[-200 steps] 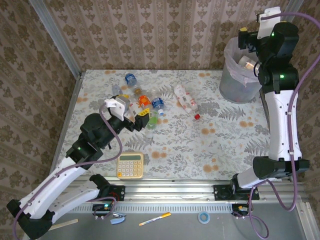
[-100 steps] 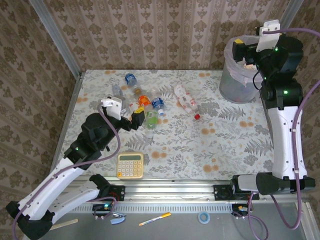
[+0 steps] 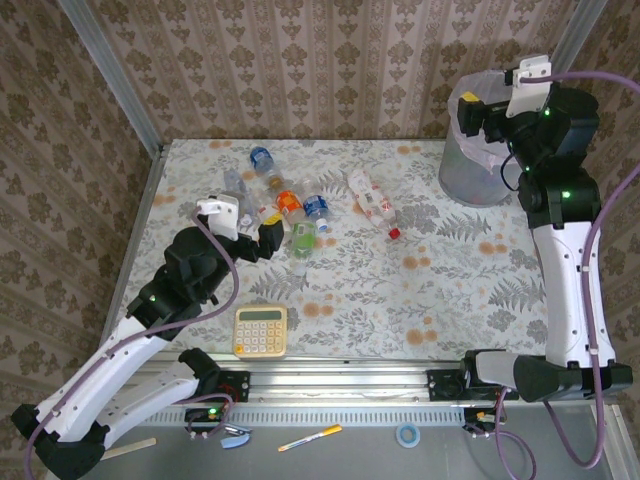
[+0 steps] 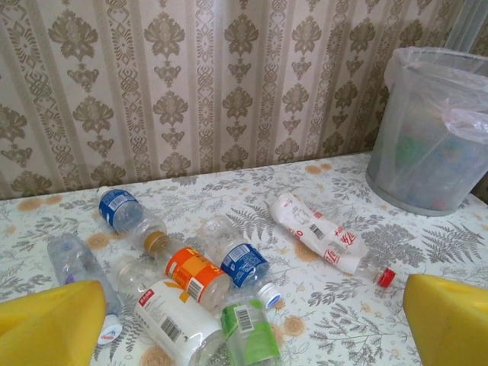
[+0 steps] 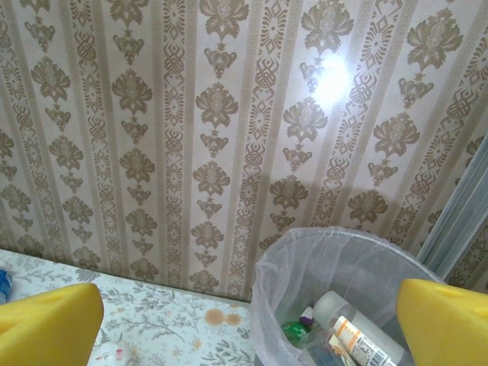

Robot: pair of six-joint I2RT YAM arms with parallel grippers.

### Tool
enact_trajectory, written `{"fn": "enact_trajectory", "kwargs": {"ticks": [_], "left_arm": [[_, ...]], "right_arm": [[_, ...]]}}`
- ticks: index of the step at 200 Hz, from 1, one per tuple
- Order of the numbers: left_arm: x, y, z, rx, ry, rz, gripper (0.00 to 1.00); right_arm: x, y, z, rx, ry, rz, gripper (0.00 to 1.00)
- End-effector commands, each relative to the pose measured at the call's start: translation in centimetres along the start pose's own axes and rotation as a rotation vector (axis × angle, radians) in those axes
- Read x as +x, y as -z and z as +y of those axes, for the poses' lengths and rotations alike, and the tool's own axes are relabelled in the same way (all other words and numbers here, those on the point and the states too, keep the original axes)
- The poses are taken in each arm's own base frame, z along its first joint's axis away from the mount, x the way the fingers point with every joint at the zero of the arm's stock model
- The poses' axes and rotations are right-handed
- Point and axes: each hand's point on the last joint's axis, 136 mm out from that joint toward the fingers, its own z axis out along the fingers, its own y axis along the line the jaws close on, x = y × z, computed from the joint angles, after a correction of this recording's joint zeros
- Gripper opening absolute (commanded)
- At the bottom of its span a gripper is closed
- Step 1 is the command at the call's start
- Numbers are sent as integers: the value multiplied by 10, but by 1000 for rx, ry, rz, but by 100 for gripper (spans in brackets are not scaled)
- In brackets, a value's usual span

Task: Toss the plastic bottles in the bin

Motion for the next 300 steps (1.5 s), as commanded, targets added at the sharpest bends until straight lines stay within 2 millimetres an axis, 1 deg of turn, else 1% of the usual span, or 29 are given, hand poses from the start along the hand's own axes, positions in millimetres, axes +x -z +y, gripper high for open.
{"fn": "enact_trajectory", "kwargs": {"ticks": [1, 14, 33, 41, 70, 94, 128, 161, 195, 218, 267, 300], "left_arm": [[5, 2, 10, -48, 29, 12, 100], [6, 1, 11, -52, 34, 18, 100], [11, -2, 7, -32, 40, 44, 100], [15, -5, 7, -34, 43, 64, 100], [26, -14, 7, -51, 58, 125, 100], [31, -20, 8, -67, 77, 161, 100], [38, -28, 16, -111, 117, 204, 100], [48, -37, 27, -152, 178, 259, 100], [63, -46, 34, -189, 210, 346, 100], [72, -52, 38, -215, 213, 401, 100], [86, -62, 52, -264, 272, 461, 100], [96, -73, 61, -291, 294, 517, 100]], "right_arm": [[-19, 18, 4, -26, -11, -79, 100], [-19, 21, 7, -41, -18, -86, 100], [-21, 28, 11, -63, -33, -103, 100], [-21, 30, 12, -69, -45, -108, 100], [-22, 44, 19, -101, -83, -133, 100], [-21, 59, 27, -144, -100, -143, 100], [-19, 79, 37, -193, -132, -158, 100], [-13, 92, 47, -243, -175, -148, 100], [-3, 101, 55, -282, -219, -126, 100], [8, 105, 60, -305, -245, -102, 100], [30, 111, 69, -341, -290, -48, 100], [43, 116, 75, -361, -311, -11, 100]]}}
